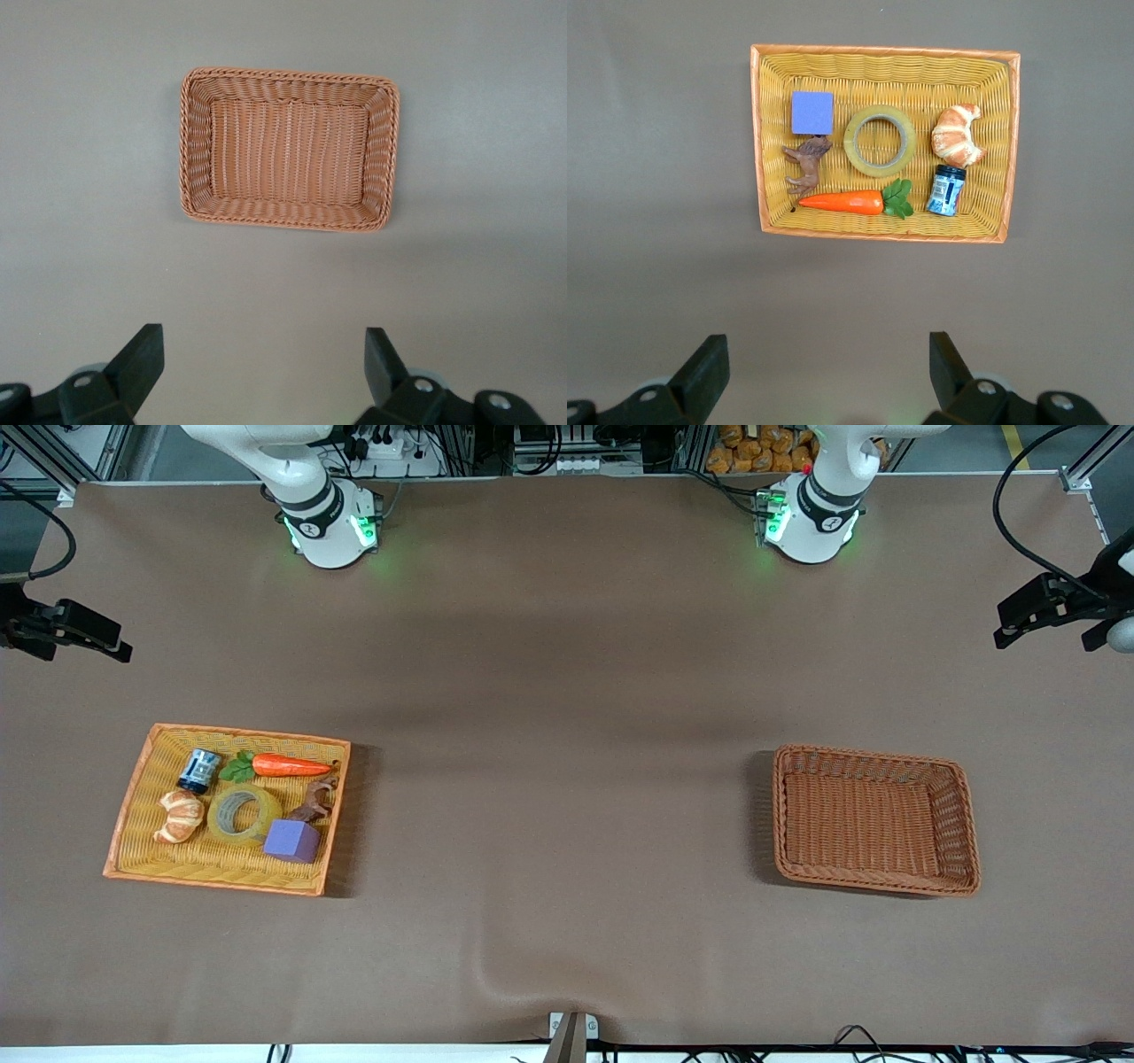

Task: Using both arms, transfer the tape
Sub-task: 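Move the right gripper toward the yellow tray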

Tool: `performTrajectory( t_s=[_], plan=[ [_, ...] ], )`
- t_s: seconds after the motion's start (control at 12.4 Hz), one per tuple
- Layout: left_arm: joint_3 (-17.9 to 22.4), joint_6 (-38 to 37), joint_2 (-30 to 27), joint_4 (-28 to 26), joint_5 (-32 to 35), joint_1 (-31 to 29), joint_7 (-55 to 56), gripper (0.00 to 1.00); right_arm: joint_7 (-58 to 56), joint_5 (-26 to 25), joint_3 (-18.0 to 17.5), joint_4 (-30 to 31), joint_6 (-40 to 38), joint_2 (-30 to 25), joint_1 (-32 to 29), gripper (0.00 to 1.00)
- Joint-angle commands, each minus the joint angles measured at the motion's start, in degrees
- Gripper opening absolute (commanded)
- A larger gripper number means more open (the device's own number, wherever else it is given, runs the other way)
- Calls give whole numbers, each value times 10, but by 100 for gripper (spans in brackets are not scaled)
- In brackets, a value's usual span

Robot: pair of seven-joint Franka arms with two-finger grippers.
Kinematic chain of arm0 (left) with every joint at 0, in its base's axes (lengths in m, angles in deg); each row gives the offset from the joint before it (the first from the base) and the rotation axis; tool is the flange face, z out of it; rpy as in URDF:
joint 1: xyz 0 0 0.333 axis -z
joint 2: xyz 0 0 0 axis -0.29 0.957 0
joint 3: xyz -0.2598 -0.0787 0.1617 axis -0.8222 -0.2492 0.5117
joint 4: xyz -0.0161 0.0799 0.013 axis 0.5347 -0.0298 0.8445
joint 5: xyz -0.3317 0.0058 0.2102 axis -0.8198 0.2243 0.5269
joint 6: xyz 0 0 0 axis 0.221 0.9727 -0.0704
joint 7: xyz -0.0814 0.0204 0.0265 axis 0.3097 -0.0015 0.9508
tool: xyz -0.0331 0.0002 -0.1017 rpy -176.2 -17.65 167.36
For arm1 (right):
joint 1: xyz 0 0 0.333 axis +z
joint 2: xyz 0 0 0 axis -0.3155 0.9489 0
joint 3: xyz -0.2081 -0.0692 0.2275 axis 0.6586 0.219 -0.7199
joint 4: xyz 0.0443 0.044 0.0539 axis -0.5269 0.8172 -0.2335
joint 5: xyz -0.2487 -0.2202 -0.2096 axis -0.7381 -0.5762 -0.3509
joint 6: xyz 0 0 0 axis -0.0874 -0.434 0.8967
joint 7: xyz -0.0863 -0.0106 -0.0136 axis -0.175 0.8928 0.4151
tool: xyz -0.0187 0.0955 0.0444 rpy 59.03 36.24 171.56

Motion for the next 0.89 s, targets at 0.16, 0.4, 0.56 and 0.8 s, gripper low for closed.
performTrajectory(
  t_s=[0.16, 0.4, 0.56, 0.8],
  plan=[
    [-4, -10, 8, 23, -4, 0, -10, 100, -7, -13, 5, 16, 5, -17, 7, 100],
    [-5, -11, 11, 27, -4, 4, -12, 100, -7, -20, 5, 16, 2, -18, 7, 100],
    [-7, -11, 11, 26, -5, 4, -9, 100, -7, -20, 5, 16, 3, -17, 8, 100],
    [-7, -11, 11, 25, -4, 5, -10, 100, -6, -19, 5, 15, 0, -13, 8, 100]
  ],
)
